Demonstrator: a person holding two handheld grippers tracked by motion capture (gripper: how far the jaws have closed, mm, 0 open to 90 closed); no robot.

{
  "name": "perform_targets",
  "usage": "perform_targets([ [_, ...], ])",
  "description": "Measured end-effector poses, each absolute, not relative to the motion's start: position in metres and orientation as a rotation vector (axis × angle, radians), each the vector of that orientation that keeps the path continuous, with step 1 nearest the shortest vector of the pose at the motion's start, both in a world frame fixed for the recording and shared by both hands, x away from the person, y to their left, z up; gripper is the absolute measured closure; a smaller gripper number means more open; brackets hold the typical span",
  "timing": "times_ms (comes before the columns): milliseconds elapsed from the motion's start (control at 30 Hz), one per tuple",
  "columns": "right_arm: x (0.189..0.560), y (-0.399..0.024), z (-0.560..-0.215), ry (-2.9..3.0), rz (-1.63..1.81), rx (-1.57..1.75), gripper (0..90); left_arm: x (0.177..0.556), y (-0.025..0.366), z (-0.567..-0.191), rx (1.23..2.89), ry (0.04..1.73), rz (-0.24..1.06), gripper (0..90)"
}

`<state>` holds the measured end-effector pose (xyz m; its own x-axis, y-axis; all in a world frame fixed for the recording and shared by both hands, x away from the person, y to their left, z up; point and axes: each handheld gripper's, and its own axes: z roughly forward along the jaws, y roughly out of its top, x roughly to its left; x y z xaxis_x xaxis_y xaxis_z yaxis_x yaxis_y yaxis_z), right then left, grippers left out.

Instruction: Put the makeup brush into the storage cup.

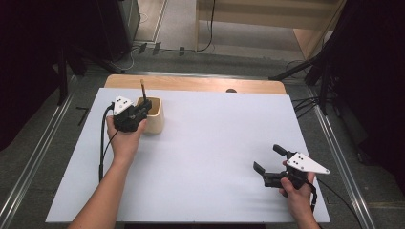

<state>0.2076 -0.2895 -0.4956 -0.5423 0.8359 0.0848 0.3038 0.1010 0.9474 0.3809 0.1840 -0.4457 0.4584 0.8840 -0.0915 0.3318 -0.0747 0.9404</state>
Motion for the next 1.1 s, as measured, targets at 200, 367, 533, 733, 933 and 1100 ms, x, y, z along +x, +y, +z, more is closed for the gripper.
perform_targets([
  [200,0.208,-0.29,-0.496,1.903,1.445,1.111,1.6,0.38,0.182,-0.447,1.671,1.088,0.645,83.5],
  [367,0.208,-0.29,-0.496,1.902,1.446,1.11,1.6,0.381,0.182,-0.447,1.679,1.097,0.64,83.1],
  [533,0.208,-0.29,-0.496,1.903,1.444,1.111,1.6,0.379,0.182,-0.446,1.668,1.074,0.612,73.9],
  [733,0.208,-0.29,-0.496,1.902,1.443,1.109,1.6,0.375,0.186,-0.44,1.653,1.064,0.593,56.8],
  [933,0.207,-0.29,-0.495,1.902,1.446,1.112,1.6,0.367,0.19,-0.436,1.657,1.012,0.573,32.9],
  [1100,0.207,-0.289,-0.495,1.9,1.443,1.116,1.7,0.36,0.194,-0.437,1.64,1.02,0.551,14.5],
])
